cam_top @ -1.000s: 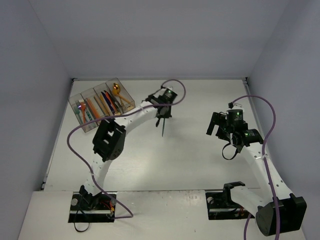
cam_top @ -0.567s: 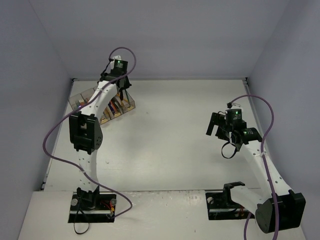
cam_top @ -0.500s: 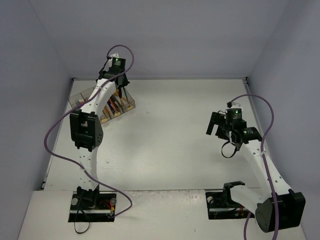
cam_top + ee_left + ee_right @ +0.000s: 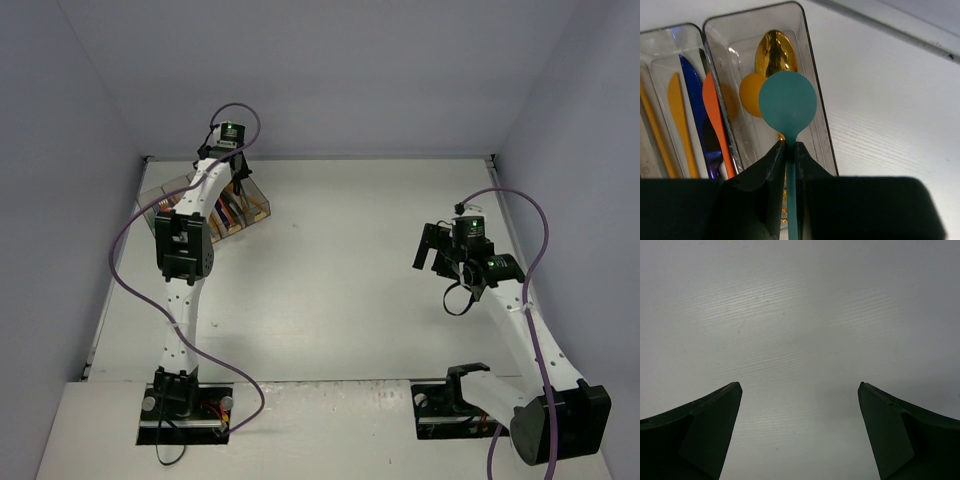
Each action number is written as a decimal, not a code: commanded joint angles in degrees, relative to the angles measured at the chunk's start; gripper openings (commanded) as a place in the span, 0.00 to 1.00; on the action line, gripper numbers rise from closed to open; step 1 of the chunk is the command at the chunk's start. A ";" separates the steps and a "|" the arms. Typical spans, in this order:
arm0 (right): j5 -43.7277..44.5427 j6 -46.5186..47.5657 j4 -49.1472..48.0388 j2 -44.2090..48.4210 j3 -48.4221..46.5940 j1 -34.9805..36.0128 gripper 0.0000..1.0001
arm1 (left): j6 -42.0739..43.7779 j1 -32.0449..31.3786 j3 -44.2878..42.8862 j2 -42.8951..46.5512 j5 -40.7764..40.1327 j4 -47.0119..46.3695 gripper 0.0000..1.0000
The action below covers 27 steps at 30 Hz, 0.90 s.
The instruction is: Sort the eating utensils into containers
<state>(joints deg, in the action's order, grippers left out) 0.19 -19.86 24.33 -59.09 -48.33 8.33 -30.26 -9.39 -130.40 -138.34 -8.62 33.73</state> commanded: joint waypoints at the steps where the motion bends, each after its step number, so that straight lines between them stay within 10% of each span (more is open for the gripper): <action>1: 0.34 0.26 -1.13 -0.56 -3.14 -0.40 1.00 | 2.17 0.41 -4.00 4.78 -0.60 -2.76 0.15; 7: 0.34 0.69 -1.13 -0.42 -3.61 -0.33 1.00 | 4.06 0.33 -2.07 6.83 -1.83 -3.75 0.38; 18: -0.55 1.99 -1.13 -0.32 -5.72 -0.33 1.00 | 9.34 -2.02 6.47 16.08 -4.28 -7.50 0.44; 27: 3.50 5.11 -1.13 1.07 -15.54 -0.44 1.00 | 18.48 -6.77 27.11 43.28 -9.74 -14.75 0.49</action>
<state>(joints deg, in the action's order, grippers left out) 0.30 -16.96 25.18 -59.39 -57.42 8.23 -17.33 -14.45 -106.53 -109.20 -13.89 26.28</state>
